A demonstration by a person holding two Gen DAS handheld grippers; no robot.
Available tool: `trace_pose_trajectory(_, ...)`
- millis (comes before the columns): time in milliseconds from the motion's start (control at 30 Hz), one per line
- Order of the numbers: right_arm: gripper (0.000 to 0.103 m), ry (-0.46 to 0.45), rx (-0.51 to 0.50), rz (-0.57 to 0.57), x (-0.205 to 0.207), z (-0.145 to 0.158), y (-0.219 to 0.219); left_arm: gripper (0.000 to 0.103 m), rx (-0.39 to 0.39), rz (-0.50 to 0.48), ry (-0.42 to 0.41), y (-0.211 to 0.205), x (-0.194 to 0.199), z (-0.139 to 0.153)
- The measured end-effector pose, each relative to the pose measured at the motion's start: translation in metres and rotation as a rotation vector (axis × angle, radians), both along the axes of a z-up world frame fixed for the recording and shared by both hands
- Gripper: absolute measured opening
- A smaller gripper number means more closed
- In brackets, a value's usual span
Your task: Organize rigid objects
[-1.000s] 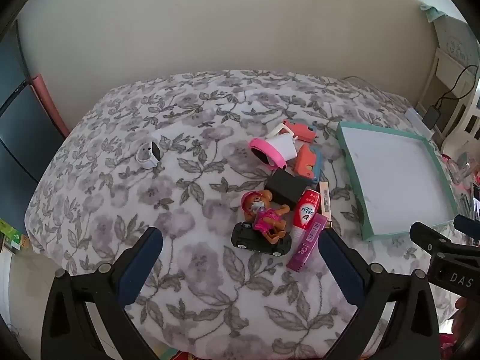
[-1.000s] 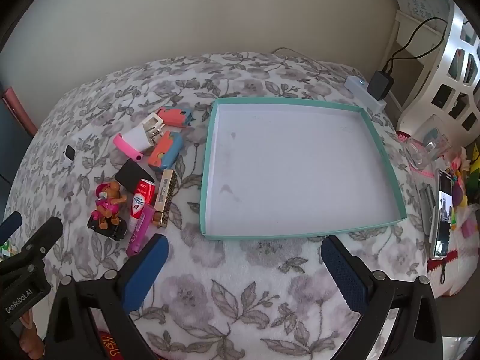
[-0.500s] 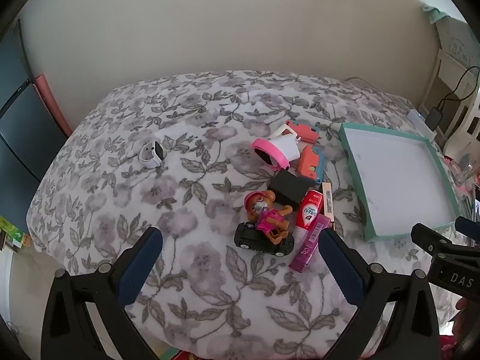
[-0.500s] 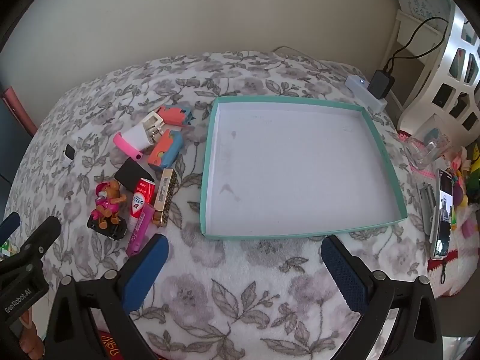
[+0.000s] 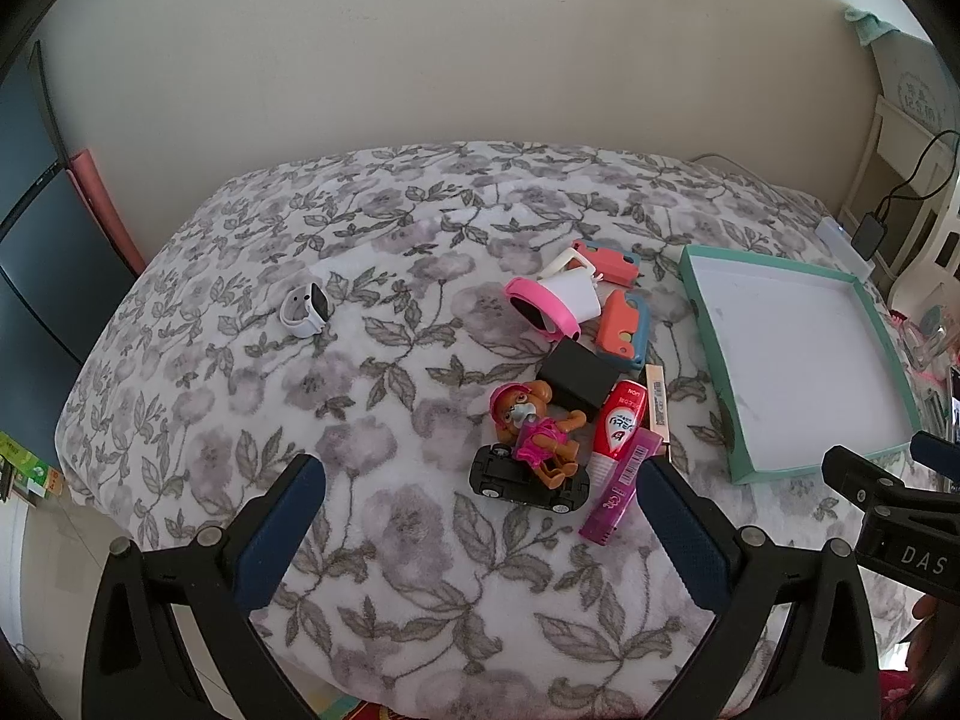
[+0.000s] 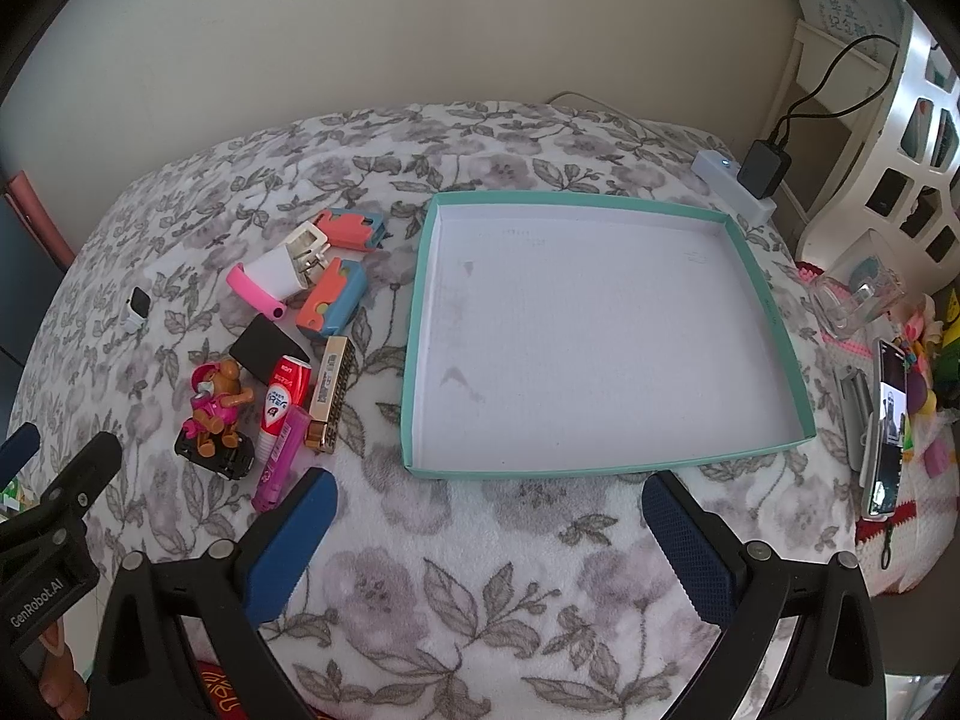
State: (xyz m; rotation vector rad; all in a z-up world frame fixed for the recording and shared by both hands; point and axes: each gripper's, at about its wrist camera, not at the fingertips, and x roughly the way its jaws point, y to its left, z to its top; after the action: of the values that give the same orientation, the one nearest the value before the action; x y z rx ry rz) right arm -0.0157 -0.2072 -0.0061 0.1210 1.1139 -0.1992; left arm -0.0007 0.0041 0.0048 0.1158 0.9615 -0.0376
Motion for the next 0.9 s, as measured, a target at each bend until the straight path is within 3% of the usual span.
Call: trace_pose_trajectory(900,0.103,0.003,0.001,0.000,-0.0001,-0.0009,0.0007,0.103,0.006,0.005,0.004,0.0017,-0.0003,-0.0023)
